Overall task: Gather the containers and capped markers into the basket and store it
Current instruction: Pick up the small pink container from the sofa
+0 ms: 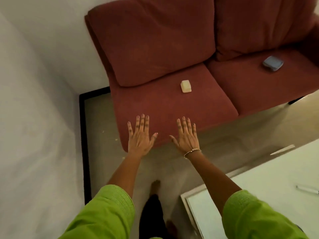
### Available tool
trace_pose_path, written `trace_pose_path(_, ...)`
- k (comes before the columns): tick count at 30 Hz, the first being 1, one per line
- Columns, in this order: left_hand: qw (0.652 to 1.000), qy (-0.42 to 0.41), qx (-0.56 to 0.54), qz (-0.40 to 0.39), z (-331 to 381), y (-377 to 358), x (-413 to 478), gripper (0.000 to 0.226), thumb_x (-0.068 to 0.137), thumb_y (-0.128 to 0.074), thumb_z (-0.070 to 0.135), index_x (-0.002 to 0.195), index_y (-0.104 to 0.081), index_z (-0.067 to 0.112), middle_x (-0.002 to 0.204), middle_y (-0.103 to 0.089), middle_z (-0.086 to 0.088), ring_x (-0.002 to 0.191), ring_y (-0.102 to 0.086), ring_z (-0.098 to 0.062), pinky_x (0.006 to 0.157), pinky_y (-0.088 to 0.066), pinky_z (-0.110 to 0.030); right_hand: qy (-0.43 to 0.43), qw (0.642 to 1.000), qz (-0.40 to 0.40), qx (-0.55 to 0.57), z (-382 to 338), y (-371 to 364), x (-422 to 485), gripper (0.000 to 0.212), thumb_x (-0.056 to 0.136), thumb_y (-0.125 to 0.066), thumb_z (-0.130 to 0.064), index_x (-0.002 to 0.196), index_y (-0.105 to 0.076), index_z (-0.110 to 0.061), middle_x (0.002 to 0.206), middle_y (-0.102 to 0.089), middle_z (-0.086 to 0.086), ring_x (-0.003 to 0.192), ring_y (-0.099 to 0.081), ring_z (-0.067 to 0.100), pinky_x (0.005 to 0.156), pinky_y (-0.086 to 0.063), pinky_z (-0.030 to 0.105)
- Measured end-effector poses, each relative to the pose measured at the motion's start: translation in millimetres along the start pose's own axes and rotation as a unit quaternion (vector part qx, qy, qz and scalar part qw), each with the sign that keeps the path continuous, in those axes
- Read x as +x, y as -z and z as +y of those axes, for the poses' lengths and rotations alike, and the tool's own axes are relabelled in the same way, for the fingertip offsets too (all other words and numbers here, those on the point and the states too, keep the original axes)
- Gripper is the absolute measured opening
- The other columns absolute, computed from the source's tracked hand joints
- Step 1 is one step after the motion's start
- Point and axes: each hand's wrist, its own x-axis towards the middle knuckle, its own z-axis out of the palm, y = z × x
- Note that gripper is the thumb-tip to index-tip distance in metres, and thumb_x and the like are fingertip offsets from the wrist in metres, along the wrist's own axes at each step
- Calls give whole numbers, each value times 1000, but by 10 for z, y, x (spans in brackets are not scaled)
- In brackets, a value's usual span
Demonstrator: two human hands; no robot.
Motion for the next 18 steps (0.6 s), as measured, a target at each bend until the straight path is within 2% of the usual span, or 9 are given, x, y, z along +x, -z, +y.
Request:
trace_pose_path(5,999,-48,2,-17,18,34,1295,77,84,-6,60,145,11,15,157,7,-6,143,13,-21,114,10,-53,-59,998,9,14,283,73,1074,96,75,12,-71,144,-13,-10,153,-19,18,143,-11,34,115,-10,51)
trace_pose_path(12,993,-96,10,-62,212,-107,2666,73,93,-21,55,143,16,16,156,12,-5,142,18,-20,114,12,-52,-112,993,0,26,642,53,2268,92,77,7,-71,144,-12,-10,153,-18,17,142,-13,33,116,-12,51)
trace_pose_path(18,990,-110,20,-82,408,-394,3382,74,86,-6,59,142,18,17,157,9,-5,142,16,-20,114,11,-52,-119,993,-23,11,1090,-60,2863,90,79,4,-70,144,-14,-9,153,-20,17,142,-14,32,115,-13,50)
